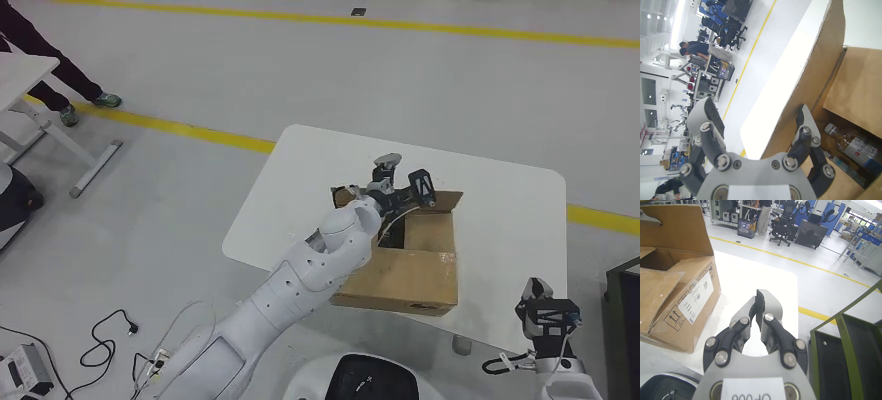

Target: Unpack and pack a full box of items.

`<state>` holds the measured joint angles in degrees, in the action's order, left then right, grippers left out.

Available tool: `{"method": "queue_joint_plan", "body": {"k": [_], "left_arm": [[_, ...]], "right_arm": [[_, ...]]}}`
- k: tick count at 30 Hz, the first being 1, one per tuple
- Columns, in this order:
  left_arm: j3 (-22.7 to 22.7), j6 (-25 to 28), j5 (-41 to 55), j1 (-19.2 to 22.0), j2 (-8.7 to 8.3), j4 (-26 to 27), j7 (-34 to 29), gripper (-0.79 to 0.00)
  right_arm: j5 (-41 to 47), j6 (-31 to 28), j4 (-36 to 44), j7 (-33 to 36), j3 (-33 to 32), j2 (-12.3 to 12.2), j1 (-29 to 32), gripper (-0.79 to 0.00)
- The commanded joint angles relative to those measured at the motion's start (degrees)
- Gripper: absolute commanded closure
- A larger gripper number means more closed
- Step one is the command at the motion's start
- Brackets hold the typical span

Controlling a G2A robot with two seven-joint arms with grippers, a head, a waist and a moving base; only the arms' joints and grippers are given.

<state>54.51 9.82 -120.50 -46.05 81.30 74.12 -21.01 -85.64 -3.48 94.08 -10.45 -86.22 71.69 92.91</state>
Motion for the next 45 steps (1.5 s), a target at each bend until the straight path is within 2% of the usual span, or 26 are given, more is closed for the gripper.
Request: {"method": "queue_joint_plan", "body": {"k": [1,5,8,21,29,34,38,42,45], "left_arm": [[-0.7,-1.5,0.1,1.7,0.53,-2.7,0.3,-0.785],[-1.8,-4.7,-0.1,4.7,1.59,-7.2,0.5,-0.785],[-2.0,-6.6,3.2,6.5,2.64,-10.2,-0.7,-0.785],[-8.2,-8.5,2.5,14.3,7.08,-27.5,-2.4,-0.785],[-9.8,-10.0,3.8,16.6,9.4,-33.8,-1.8,-0.785],[-10.2,-10.6,3.8,17.5,10.36,-35.7,-1.3,-0.785],[-9.8,-11.0,4.4,17.7,10.73,-34.9,-0.1,-0.785],[-7.8,-10.7,5.6,16.4,10.2,-30.6,2.0,-0.785],[-5.2,-9.7,5.8,13.4,8.98,-24.6,2.6,-0.785]], "right_arm": [[-0.1,0.0,0.1,0.0,-0.1,0.0,0.2,0.0],[-0.2,0.1,0.2,0.2,-0.1,0.0,0.4,0.0],[-0.3,0.1,0.4,0.1,0.0,0.0,0.6,0.0],[-0.8,0.4,0.9,-0.1,0.4,0.1,1.2,0.0],[-0.9,0.4,0.9,0.0,0.5,0.1,1.3,0.0],[-1.1,0.3,1.1,0.1,0.7,0.1,1.3,0.0],[-0.8,0.4,1.1,0.1,0.7,0.2,1.2,0.0],[0.2,0.2,1.3,0.0,0.3,0.2,1.1,0.0],[0.8,-0.2,1.7,-0.2,-0.2,0.1,1.1,0.0]]}}
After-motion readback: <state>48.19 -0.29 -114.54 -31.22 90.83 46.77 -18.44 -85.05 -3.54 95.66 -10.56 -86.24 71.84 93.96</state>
